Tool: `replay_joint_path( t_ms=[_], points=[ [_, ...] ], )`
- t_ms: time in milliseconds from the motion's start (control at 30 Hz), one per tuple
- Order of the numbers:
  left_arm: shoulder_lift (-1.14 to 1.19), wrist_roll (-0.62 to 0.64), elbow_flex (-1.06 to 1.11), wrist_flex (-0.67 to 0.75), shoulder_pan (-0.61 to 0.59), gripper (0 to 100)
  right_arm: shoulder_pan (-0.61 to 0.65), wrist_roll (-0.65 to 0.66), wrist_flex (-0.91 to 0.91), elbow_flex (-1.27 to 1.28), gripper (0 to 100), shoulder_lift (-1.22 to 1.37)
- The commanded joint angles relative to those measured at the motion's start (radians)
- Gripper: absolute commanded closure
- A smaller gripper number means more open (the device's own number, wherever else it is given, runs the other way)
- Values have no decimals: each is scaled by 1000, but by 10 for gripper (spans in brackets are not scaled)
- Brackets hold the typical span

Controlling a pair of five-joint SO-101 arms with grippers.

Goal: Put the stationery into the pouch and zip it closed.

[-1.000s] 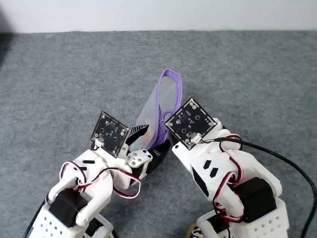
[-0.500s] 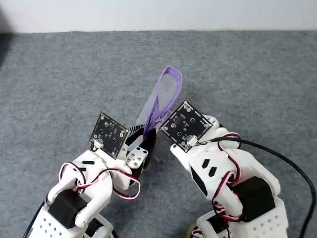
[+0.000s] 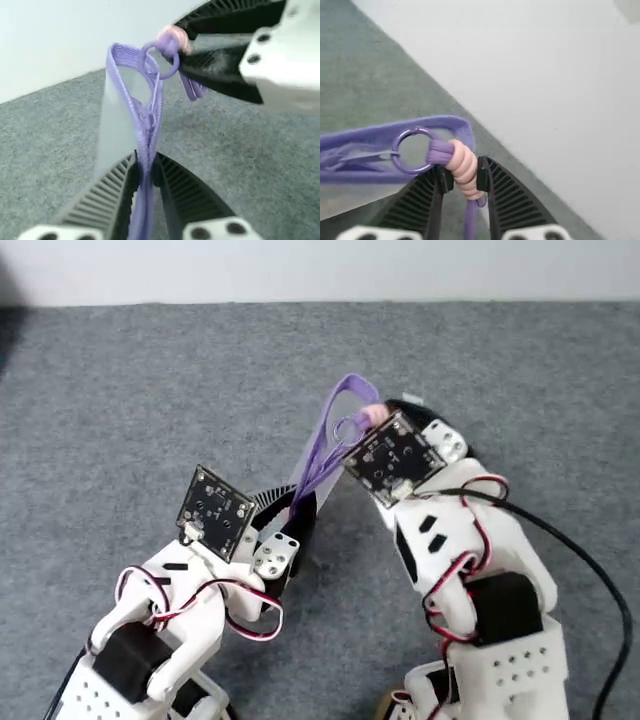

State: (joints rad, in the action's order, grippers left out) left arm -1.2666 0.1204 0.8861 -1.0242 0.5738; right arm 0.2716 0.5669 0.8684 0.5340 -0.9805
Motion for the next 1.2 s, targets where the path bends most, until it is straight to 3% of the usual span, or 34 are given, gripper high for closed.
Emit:
replay_joint_path(
  t_ms=[0,333,767,1167],
  points=[
    [-2,5,-33,-28,-3,988,-101,8,-94,-18,991,30],
    [-2,5,-36,-68,-3,988,-177,51,-251,-6,991,182],
    [-2,5,-56,-98,-3,988,-292,120,-700,12,991,535],
    [-2,5,-51,-98,-3,988,-323,121,-730,20,991,564]
  ],
)
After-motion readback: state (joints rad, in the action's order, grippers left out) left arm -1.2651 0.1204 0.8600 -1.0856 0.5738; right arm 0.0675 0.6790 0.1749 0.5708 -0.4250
